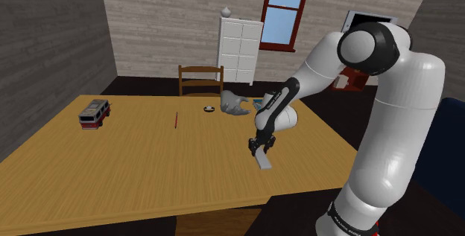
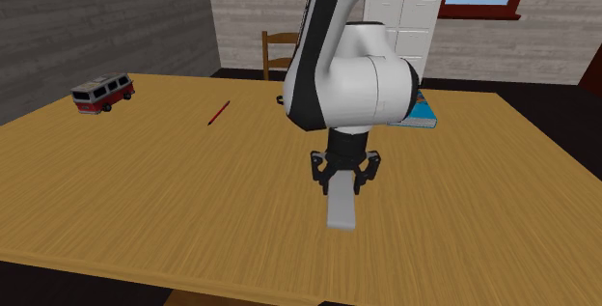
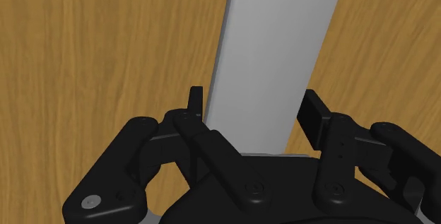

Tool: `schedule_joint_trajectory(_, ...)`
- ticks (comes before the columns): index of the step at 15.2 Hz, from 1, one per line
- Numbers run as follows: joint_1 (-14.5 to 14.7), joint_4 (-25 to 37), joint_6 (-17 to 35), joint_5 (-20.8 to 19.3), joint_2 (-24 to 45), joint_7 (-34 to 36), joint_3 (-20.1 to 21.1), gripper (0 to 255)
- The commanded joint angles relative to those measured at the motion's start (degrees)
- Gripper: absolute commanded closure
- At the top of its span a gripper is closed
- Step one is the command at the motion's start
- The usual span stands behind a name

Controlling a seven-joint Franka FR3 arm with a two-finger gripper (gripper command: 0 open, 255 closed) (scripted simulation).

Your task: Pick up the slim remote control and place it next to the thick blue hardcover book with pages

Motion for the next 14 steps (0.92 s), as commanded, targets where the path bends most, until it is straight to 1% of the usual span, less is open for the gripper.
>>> schedule_joint_trajectory(1,0.2,-0.2,-1.4,-0.7,-1.6,0.5,-0.4,255)
schedule_joint_trajectory(14,0.6,-0.1,-12.6,-4.9,-12.9,3.7,-1.5,255)
